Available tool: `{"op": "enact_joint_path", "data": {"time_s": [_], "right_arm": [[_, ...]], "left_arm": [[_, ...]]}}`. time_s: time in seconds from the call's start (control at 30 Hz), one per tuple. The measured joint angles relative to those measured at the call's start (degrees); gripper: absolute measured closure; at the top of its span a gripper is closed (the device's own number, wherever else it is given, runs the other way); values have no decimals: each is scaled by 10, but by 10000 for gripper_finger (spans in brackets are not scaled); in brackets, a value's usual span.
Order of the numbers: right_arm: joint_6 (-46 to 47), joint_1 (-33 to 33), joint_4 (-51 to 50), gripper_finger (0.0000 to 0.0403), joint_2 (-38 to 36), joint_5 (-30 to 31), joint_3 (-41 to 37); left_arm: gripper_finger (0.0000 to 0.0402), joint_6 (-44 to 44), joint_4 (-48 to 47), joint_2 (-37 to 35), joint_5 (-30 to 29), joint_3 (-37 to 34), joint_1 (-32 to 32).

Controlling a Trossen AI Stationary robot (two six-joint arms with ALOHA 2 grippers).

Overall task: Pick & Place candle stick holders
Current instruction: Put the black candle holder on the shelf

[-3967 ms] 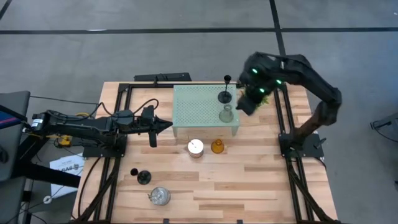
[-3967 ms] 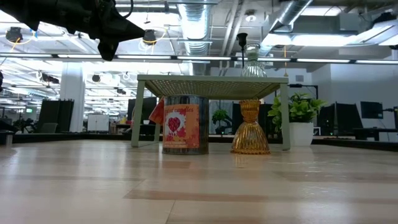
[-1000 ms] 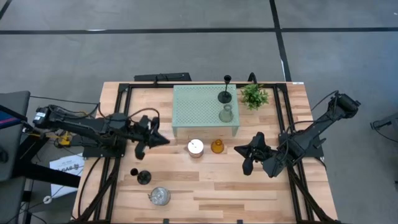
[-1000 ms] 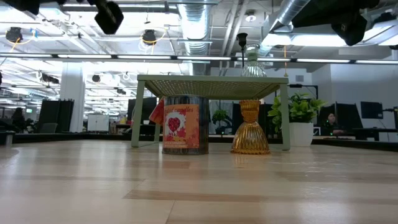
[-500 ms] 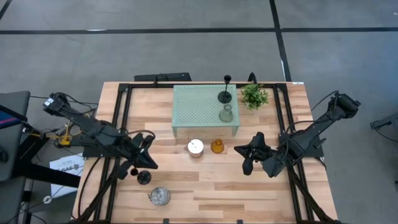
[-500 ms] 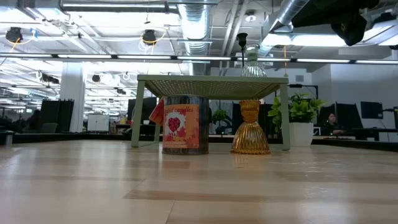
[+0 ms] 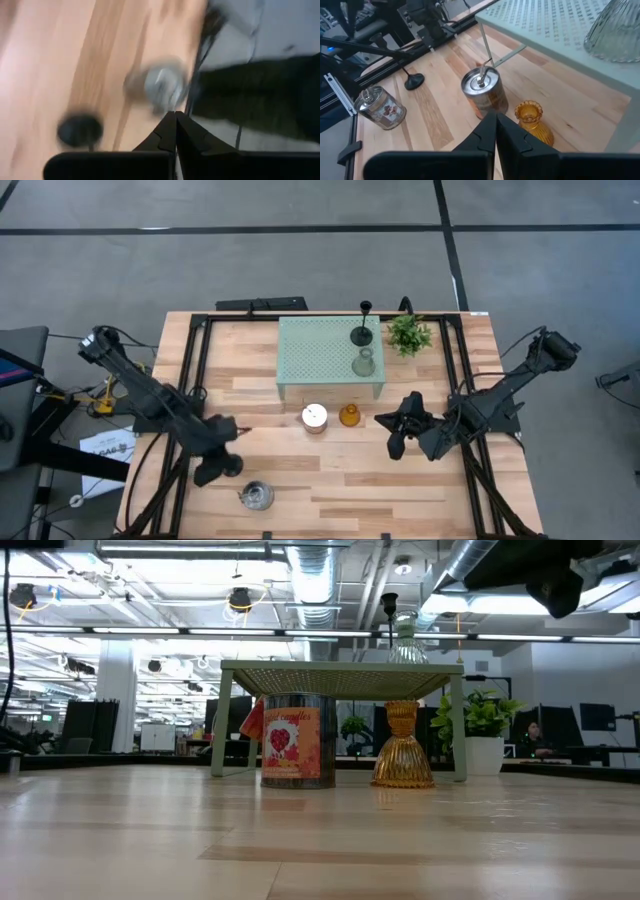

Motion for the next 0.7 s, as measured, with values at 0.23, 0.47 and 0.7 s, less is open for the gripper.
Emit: {"op": "enact_joint_path", "data": {"time_s": [0.23,0.47,0.7], "right_arm": [[0,-28,-1,401,0,-23,0],[-2,-51,-5,401,0,-37,0],[-2,-63,-5,401,0,-66,0]], "left_arm": [[399,-63,-34,41,151,15,0],[399,-61,-68,35,97,96,7],[399,-66,-252,35,37,157,6]]}}
